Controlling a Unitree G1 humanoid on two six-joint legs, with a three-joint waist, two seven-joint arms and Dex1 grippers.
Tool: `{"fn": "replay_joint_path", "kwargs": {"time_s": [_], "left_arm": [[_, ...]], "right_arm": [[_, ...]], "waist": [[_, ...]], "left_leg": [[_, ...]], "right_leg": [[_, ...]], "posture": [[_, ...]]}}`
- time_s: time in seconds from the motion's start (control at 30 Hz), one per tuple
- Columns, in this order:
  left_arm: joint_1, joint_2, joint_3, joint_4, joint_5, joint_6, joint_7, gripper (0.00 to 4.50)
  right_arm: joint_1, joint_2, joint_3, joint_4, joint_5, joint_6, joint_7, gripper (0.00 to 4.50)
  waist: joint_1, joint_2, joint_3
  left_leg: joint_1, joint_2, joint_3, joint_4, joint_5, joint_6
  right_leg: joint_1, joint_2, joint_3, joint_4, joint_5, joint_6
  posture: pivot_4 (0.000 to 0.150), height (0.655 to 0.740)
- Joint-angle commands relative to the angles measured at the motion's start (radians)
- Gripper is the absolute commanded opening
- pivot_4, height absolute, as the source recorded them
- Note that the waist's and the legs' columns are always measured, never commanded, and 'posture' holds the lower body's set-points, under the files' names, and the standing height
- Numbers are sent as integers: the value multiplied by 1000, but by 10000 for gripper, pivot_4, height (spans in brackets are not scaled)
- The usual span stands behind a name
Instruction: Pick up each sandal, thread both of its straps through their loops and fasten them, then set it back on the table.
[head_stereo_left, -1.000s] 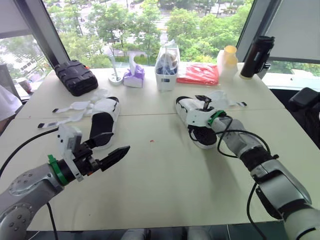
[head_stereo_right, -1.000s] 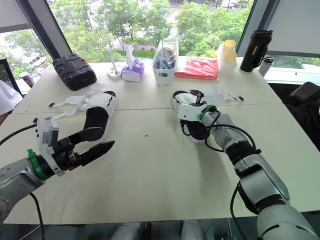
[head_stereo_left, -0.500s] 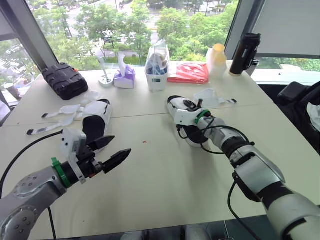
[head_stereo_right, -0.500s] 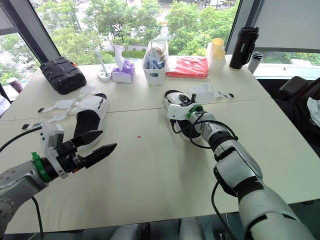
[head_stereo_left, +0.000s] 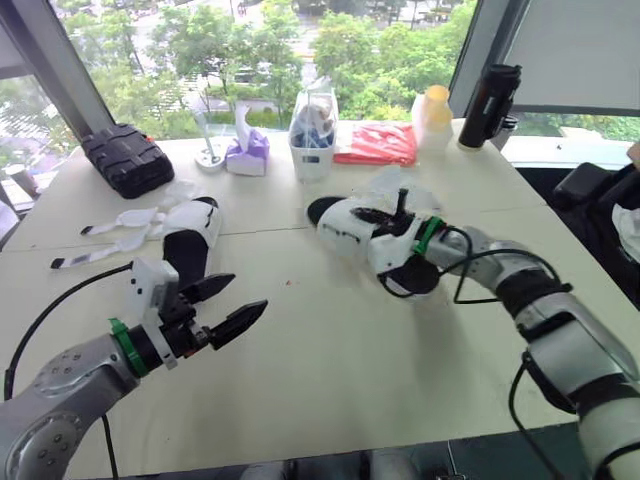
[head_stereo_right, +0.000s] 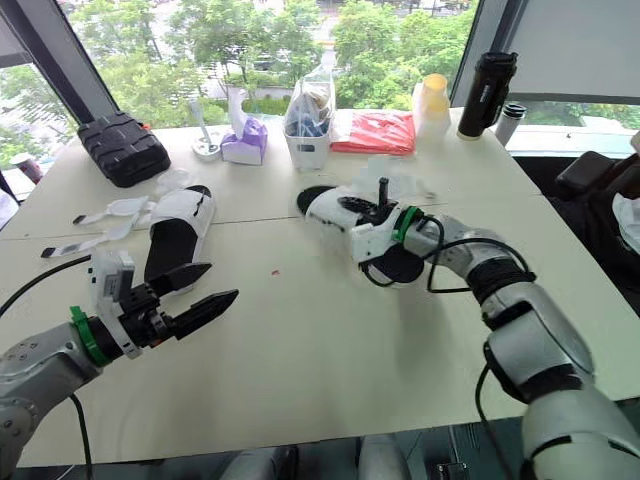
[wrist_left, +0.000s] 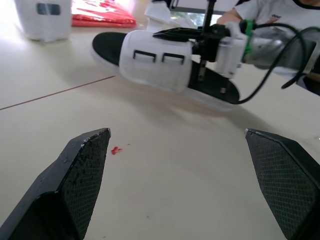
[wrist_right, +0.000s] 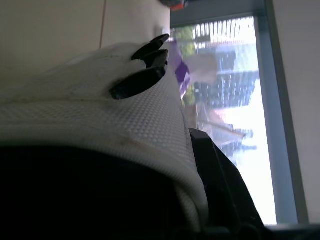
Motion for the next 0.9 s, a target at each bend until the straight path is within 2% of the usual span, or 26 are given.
{"fn": "replay_joint_path", "kwargs": {"time_s": [0.03, 0.1, 0.3, 0.53, 0.87, 0.9], "left_arm": [[-22, 7, 0, 24, 28, -32, -35, 45000], [-45, 5, -11, 44, 40, -35, -45, 45000], [-58, -5, -25, 49, 62, -42, -60, 45000], [-48, -19, -26, 19, 63, -35, -47, 45000], [-37, -18, -30, -4, 75, -33, -33, 45000], [-35, -14, -34, -5, 79, -33, -38, 45000]], "right_arm": [[-18, -68, 4, -109, 33, -284, 42, 187], [-33, -77, 8, -120, 26, -388, 57, 187], [-30, -29, -8, -152, -52, -533, 71, 187], [-33, 55, -24, -123, -179, -530, 18, 187], [-42, 129, 31, -37, -326, -452, -81, 187], [-46, 132, 36, -19, -322, -452, -77, 3421]], "waist": [[1, 0, 0], [1, 0, 0], [4, -1, 0], [5, -1, 0], [4, -2, 0], [4, -2, 0]], "left_leg": [[0, 1, 0, 0, 0, 0], [1, 1, 1, 0, 0, -1], [2, 2, 3, 1, 1, -2], [3, 2, 3, 1, 1, -2], [3, 2, 3, 1, 1, -2], [4, 2, 3, 1, 1, -2]], "right_leg": [[0, 1, 0, 0, 0, 0], [0, 2, 0, 0, 0, -1], [0, 3, 5, 0, 2, -3], [0, 4, 6, 1, 2, -3], [0, 4, 8, 1, 3, -4], [0, 4, 8, 1, 3, -4]], "posture": [[1500, 7400], [1500, 7400], [1500, 7400], [1500, 7400], [1500, 7400], [1500, 7400]]}}
